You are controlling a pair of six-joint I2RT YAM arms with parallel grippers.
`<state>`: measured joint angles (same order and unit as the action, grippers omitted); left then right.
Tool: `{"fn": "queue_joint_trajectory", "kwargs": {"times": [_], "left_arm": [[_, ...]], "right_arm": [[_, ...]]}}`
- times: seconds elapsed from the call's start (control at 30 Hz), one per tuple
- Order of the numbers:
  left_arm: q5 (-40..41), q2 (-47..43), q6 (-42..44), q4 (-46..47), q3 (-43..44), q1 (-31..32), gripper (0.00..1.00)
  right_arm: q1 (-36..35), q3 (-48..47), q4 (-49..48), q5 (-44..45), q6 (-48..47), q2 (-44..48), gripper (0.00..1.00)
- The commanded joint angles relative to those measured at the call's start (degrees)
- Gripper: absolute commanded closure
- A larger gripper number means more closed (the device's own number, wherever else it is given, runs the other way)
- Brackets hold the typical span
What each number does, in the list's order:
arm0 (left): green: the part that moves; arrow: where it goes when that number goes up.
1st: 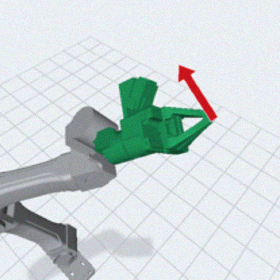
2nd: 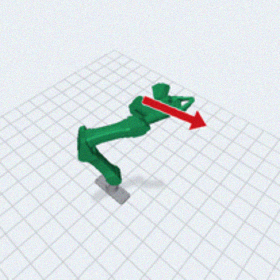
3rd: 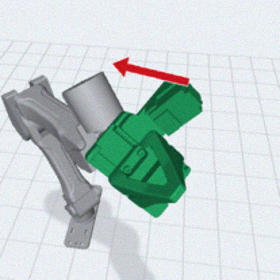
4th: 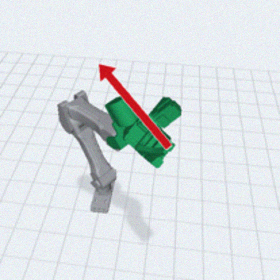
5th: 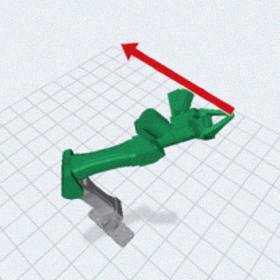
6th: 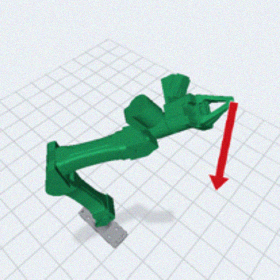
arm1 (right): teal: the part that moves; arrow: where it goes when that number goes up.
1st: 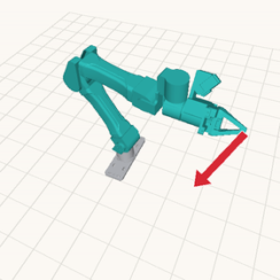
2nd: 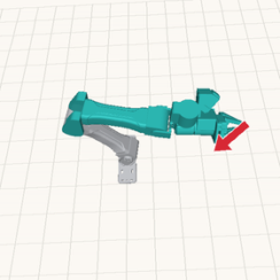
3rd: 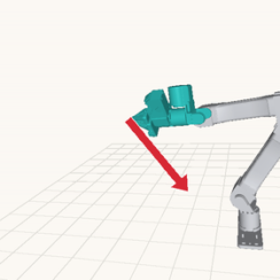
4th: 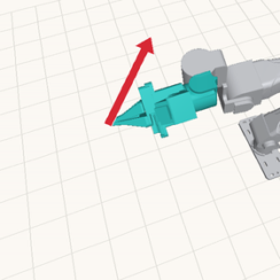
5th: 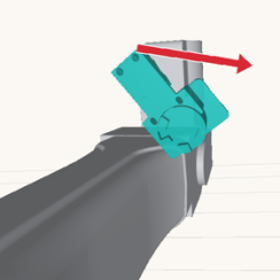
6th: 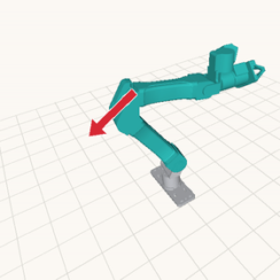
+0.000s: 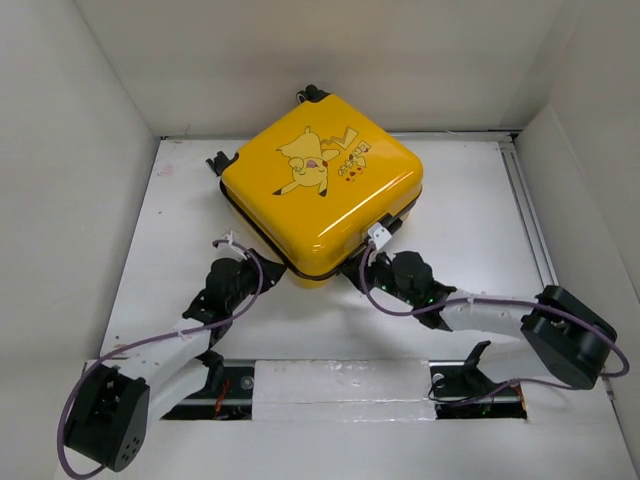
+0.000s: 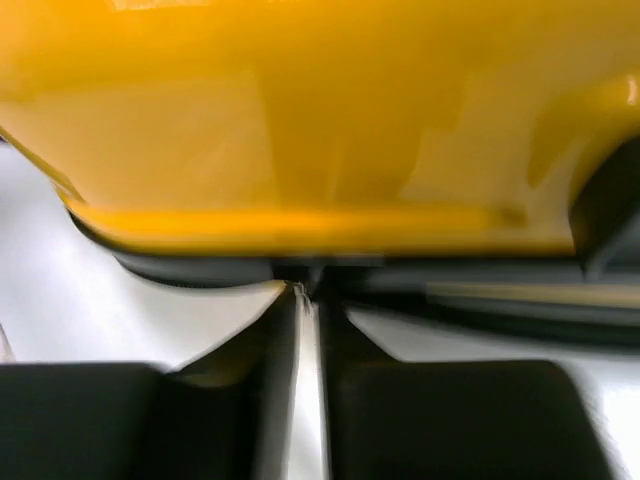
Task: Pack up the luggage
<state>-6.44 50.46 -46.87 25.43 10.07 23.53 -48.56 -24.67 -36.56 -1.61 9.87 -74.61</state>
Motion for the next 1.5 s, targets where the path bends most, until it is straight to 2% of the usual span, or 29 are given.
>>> {"fn": "queue_joint_trajectory", "kwargs": {"times": [0.0, 0.03, 0.07, 0.23, 0.3, 0.43, 0.57, 0.7, 0.9, 0.97, 1.07, 1.1, 1.13, 1.2, 1.23, 1.33, 1.37, 1.47], "left_arm": [[-2.2, 1.1, 1.3, 5.5, 3.3, 0.7, 0.72], [-2.2, 1.7, 1.3, 5.5, 3.3, 0.7, 0.72], [-2.2, 1.7, 1.3, 6.2, 3.3, 0.7, 0.72], [-2.7, 3.2, 1.8, 7.4, 4.0, 0.7, 0.73], [-2.7, 4.6, 1.8, 8.8, 5.0, 3.0, 0.73], [4.2, 8.7, 1.8, 9.9, 8.6, 10.3, 0.73], [3.5, 12.6, 0.5, 13.4, 10.5, 10.9, 0.73], [2.5, 15.5, 1.2, 13.4, 14.4, 11.5, 0.73], [-0.9, 18.4, 2.7, 13.4, 16.9, 12.2, 0.73], [3.2, 16.8, 5.9, 5.7, 20.9, 12.2, 0.72], [6.8, 11.8, 7.4, 3.8, 22.3, 11.7, 0.67], [8.9, 10.6, 8.2, 1.0, 23.1, 11.7, 0.66], [12.9, 9.6, 8.2, -0.5, 23.1, 11.7, 0.55], [15.1, 5.9, 5.9, -2.2, 22.5, 9.2, 0.4], [15.7, 4.3, 1.7, -2.2, 21.7, 7.9, 0.27], [18.8, -2.0, -2.0, 2.3, 18.1, 4.4, 0.07], [22.8, -2.8, -2.5, 1.6, 18.1, 3.6, 0.01], [26.0, -2.0, -3.0, -0.9, 22.4, -1.7, 0.01]], "right_arm": [[-0.1, -2.5, -14.4, 0.6, 0.0, -1.4, 0.86], [-0.1, -2.5, -15.1, 1.2, 0.0, -1.4, 0.97], [-0.7, -1.7, -16.8, 1.7, 0.8, -1.4, 1.0], [-3.6, -0.2, -20.4, 1.7, 2.7, -1.9, 1.0], [-5.6, -0.2, -16.8, 1.2, 3.3, -1.4, 1.0], [-14.8, -2.4, -7.5, 4.7, 3.8, -1.4, 1.0], [-26.5, -4.5, -1.9, 9.9, 6.6, -3.4, 1.0], [-31.8, -8.5, 1.0, 10.0, 9.0, -7.9, 1.0], [-32.3, -17.0, 5.1, 18.0, 7.6, -15.2, 1.0], [-32.3, -20.8, 6.2, 20.9, 7.6, -18.2, 1.0], [-32.3, -23.2, 7.0, 22.6, 7.0, -18.8, 1.0], [-32.3, -21.8, 7.0, 22.6, 7.0, -16.6, 1.0], [-32.3, -20.3, 4.2, 22.6, 7.0, -15.4, 1.0], [-32.3, -16.0, 3.1, 22.6, 7.5, -12.8, 1.0], [-32.3, -15.1, 3.1, 22.6, 7.5, -12.1, 1.0], [-32.3, -13.8, 3.1, 19.8, 8.1, -11.5, 1.0], [-32.3, -13.8, 3.1, 18.9, 8.7, -11.5, 1.0], [-32.3, -13.3, 3.1, 17.0, 8.7, -11.5, 1.0]]}}
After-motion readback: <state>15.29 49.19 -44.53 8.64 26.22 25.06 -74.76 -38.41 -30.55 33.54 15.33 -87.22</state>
